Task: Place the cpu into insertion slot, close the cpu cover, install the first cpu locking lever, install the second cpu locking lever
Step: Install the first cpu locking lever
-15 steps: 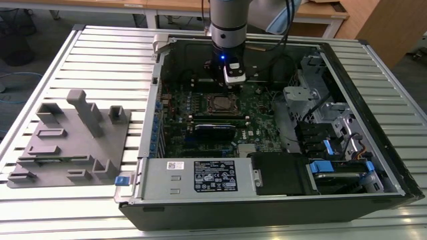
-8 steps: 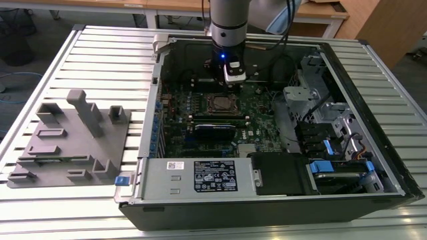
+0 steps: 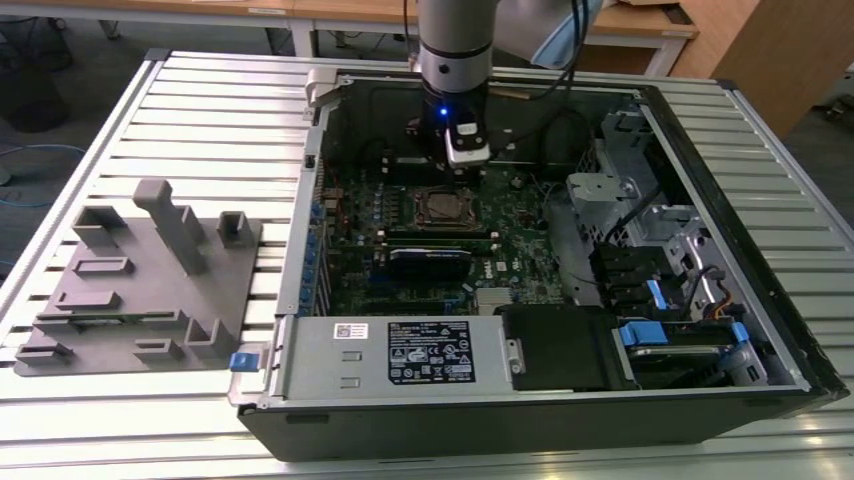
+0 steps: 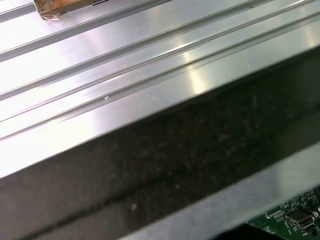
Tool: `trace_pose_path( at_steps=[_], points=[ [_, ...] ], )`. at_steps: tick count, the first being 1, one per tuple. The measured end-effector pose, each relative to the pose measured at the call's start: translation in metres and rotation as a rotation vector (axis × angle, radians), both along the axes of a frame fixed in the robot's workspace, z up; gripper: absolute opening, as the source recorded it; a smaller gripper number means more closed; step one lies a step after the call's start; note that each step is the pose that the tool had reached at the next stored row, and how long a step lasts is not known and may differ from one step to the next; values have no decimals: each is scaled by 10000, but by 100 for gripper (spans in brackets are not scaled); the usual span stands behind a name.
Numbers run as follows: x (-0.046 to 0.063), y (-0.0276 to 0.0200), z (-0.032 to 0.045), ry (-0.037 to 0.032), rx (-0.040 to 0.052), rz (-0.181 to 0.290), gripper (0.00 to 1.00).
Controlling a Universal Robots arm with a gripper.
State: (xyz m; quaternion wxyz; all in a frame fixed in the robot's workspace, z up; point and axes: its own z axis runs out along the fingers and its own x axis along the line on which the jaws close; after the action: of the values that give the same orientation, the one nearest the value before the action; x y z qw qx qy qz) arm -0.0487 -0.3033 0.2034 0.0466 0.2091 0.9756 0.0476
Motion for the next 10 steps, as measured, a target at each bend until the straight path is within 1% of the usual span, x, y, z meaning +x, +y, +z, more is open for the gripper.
trace_pose_path(
  at_steps=[5, 10],
  points=[
    [-4, 25, 0, 0, 1, -2, 11],
    [-4, 30, 0, 0, 2, -7, 11]
  ],
)
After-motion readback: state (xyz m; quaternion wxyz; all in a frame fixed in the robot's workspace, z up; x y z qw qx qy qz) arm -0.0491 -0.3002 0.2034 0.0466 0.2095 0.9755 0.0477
